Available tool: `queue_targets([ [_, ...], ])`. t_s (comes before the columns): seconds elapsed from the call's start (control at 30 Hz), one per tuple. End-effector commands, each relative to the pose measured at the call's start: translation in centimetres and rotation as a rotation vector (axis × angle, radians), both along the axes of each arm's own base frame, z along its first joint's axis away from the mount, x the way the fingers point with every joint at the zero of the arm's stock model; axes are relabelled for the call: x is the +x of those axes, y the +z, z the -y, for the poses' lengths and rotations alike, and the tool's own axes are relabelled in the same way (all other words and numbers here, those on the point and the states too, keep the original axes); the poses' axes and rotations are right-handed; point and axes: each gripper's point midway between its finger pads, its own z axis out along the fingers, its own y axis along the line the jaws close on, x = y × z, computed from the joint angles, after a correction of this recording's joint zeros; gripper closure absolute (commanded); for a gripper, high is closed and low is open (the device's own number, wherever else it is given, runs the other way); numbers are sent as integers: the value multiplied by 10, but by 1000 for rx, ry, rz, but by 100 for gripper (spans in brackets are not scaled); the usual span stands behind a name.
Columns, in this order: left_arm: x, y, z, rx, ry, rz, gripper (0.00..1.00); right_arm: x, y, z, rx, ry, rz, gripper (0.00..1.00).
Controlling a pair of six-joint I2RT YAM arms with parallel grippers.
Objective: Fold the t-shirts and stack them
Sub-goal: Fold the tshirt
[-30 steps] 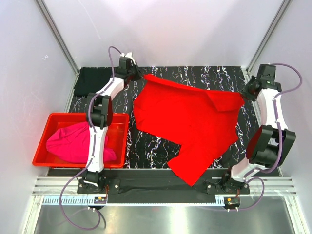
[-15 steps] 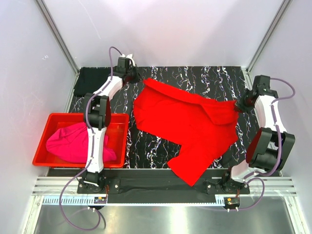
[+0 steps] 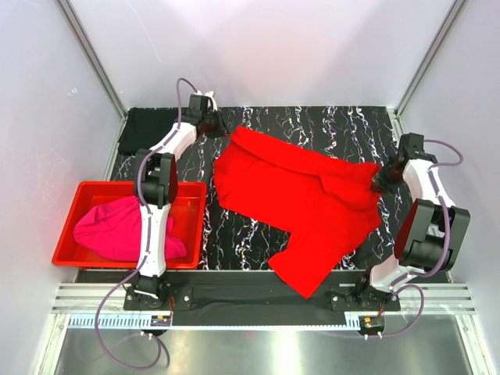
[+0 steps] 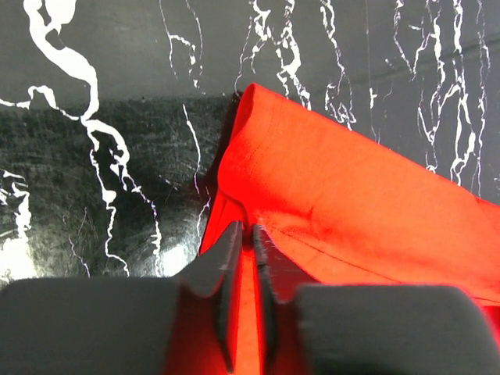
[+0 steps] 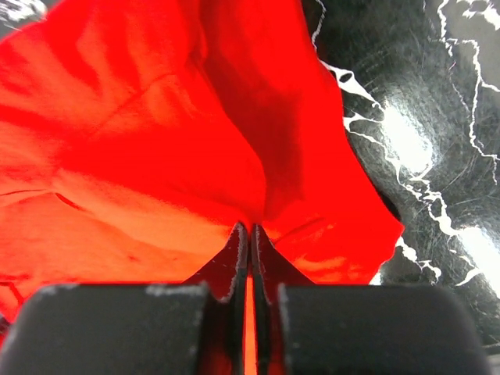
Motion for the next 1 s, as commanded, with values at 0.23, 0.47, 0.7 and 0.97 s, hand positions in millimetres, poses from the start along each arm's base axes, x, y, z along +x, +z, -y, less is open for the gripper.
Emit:
queue_targets([
  [0.23, -4, 59, -9, 16, 13, 120, 44, 9, 7, 19, -91, -14, 34, 45],
  [0.47, -8, 110, 0, -42, -12, 216, 47, 48, 13, 30, -72, -21, 92, 37],
  [0.7, 4, 106, 42, -220, -91, 302, 60, 86, -2, 35, -10, -36, 123, 43],
  [0.97, 33, 41, 66, -365, 5, 163, 66, 109, -22, 49, -5, -76, 146, 52],
])
